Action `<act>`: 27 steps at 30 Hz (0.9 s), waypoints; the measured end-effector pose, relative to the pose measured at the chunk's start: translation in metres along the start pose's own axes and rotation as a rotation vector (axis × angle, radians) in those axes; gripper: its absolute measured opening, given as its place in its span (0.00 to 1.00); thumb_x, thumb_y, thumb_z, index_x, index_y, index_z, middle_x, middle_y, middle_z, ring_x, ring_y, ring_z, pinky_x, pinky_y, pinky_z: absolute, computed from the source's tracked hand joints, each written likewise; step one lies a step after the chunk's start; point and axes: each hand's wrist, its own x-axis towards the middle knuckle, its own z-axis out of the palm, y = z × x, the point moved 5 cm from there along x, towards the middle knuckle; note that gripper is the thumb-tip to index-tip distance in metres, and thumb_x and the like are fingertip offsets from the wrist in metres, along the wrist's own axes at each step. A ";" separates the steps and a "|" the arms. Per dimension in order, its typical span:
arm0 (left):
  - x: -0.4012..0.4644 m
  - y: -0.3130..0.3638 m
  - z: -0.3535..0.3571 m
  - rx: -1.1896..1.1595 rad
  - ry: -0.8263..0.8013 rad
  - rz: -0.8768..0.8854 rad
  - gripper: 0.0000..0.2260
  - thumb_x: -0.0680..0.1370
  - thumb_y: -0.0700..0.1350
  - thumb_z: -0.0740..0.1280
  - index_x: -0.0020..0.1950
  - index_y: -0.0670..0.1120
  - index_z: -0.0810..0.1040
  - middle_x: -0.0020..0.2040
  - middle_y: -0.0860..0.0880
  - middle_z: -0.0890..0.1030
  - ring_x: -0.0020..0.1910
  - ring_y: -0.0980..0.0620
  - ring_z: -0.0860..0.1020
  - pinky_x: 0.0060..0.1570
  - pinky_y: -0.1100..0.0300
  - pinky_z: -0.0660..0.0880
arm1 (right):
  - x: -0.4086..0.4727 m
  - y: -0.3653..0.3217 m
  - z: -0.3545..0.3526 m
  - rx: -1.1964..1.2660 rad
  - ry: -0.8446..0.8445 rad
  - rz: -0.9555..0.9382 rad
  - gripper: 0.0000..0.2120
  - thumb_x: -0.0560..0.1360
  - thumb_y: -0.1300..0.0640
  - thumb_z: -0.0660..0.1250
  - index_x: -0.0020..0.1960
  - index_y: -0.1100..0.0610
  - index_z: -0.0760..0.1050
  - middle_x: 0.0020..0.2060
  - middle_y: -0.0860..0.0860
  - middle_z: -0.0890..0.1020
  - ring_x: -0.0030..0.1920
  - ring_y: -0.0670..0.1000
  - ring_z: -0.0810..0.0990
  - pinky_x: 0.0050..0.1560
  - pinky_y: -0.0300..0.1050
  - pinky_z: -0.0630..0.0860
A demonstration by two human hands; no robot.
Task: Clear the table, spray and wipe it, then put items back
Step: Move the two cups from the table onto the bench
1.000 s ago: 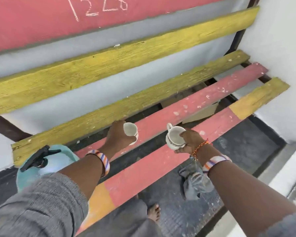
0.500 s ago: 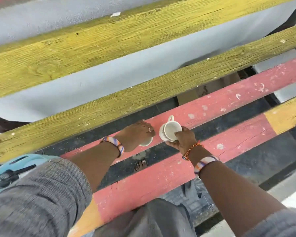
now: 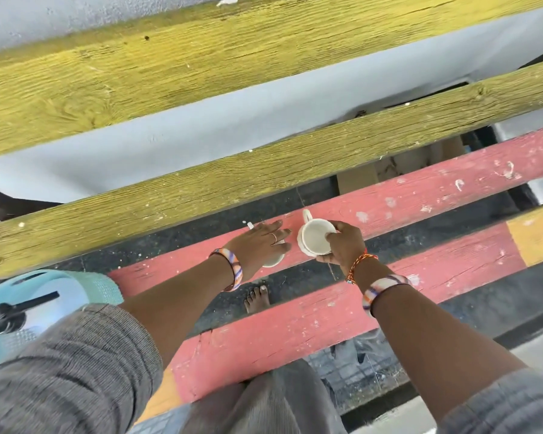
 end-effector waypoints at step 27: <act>-0.007 0.007 0.036 -0.993 0.514 -0.820 0.35 0.70 0.52 0.73 0.70 0.42 0.62 0.65 0.40 0.70 0.64 0.41 0.71 0.62 0.50 0.69 | -0.012 0.026 0.002 0.188 -0.050 0.042 0.27 0.76 0.67 0.64 0.73 0.59 0.61 0.69 0.61 0.67 0.66 0.62 0.70 0.53 0.56 0.78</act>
